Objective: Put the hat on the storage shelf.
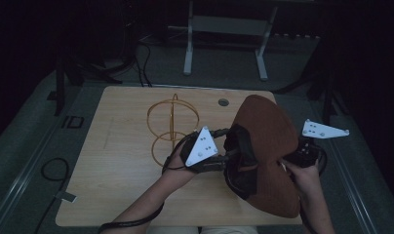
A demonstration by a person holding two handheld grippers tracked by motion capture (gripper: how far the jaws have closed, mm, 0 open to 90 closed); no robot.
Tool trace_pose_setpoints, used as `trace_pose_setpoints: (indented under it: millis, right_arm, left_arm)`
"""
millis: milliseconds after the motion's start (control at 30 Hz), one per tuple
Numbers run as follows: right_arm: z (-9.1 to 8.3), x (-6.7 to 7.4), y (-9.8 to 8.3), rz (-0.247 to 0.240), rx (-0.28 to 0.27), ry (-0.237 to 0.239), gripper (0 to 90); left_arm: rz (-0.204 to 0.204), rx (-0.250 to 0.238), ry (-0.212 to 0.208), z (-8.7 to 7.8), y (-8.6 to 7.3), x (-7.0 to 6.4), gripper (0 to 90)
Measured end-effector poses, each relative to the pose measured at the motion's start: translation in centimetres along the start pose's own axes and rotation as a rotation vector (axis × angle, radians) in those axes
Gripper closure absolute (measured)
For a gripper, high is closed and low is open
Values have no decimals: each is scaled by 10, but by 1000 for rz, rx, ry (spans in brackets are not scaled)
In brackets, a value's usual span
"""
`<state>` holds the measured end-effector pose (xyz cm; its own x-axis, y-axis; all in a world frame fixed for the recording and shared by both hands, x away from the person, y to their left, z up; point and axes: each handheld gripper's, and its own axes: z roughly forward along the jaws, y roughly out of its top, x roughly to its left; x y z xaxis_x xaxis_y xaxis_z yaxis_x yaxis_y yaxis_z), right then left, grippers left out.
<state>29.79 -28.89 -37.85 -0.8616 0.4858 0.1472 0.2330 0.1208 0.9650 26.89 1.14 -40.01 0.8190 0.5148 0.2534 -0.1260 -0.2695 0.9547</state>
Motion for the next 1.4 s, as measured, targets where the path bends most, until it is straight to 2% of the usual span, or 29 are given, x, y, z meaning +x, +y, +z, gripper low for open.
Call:
trace_pose_setpoints:
  millis: [33, 100, 167, 200, 233, 267, 300, 367, 400, 433, 500, 533, 600, 667, 800, 833, 867, 933, 1000, 1033, 1067, 1133, 1200, 1233, 1267, 1333, 1400]
  right_arm:
    - [-1, -2, 2, 1, -9, -13, 880]
    - [-5, -8, 7, 6, -34, -41, 879]
    - [-5, -10, 8, 10, -43, -47, 879]
    - [-5, -10, 8, 10, -43, -47, 879]
    - [-6, -14, 12, 16, -53, -64, 879]
    - [-6, -14, 12, 16, -53, -64, 879]
    - [-5, -16, 13, 16, -59, -75, 879]
    - [-5, -17, 14, 18, -59, -85, 879]
    - [-3, -20, 16, 19, -65, -91, 879]
    - [-3, -20, 16, 22, -67, -93, 879]
    - [-1, -22, 17, 25, -69, -99, 878]
    - [-1, -22, 17, 25, -69, -99, 878]
    - [2, -23, 19, 28, -71, -107, 878]
    - [4, -25, 21, 29, -76, -109, 878]
    - [9, -29, 28, 30, -86, -117, 878]
    - [11, -30, 30, 31, -87, -119, 878]
    - [13, -31, 31, 27, -89, -123, 878]
    - [17, -34, 34, 26, -91, -131, 878]
    - [19, -35, 35, 28, -91, -133, 878]
    - [19, -35, 35, 28, -91, -133, 878]
    - [25, -38, 37, 31, -91, -143, 877]
    - [30, -42, 38, 38, -92, -147, 877]
    - [34, -45, 39, 42, -85, -149, 877]
    - [36, -46, 40, 46, -83, -149, 877]
    - [40, -48, 42, 46, -80, -154, 877]
    - [46, -50, 45, 47, -79, -153, 877]
    - [54, -53, 50, 43, -80, -151, 877]
  left_arm:
    - [-29, 8, -4, -9, -7, 2, 420]
    - [-52, 24, 0, -17, -15, 4, 421]
    - [-87, 38, -1, -26, -24, 6, 421]
    - [-87, 38, -1, -26, -24, 6, 421]
    - [-121, 59, 2, -35, -36, 8, 421]
    - [-121, 59, 2, -35, -36, 8, 421]
    - [-140, 86, 12, -43, -48, 9, 420]
    - [-145, 95, 12, -45, -53, 8, 399]
    - [-152, 124, 26, -50, -66, 8, 399]
    - [-152, 124, 26, -50, -66, 8, 398]
    - [-182, 162, 46, -60, -87, 10, 379]
    - [-182, 162, 46, -60, -87, 10, 367]
    - [-211, 201, 76, -68, -103, 12, 322]
    - [-229, 224, 91, -74, -112, 13, 273]
    - [-249, 247, 112, -82, -124, 12, 269]
    - [-253, 264, 135, -89, -132, 12, 263]
    - [-256, 268, 137, -92, -136, 12, 244]
    - [-263, 287, 169, -99, -145, 13, 190]
    - [-263, 287, 169, -99, -145, 13, 177]
    - [-291, 293, 203, -110, -156, 16, 177]
    - [-304, 295, 216, -114, -160, 17, 144]
    - [-321, 305, 256, -124, -169, 20, 132]
    - [-334, 316, 302, -135, -177, 24, 82]
    - [-343, 324, 345, -144, -184, 26, 70]
    - [-353, 326, 369, -150, -189, 28, 25]
    - [-358, 343, 422, -162, -198, 29, 25]
    - [-392, 340, 455, -175, -208, 31, 26]
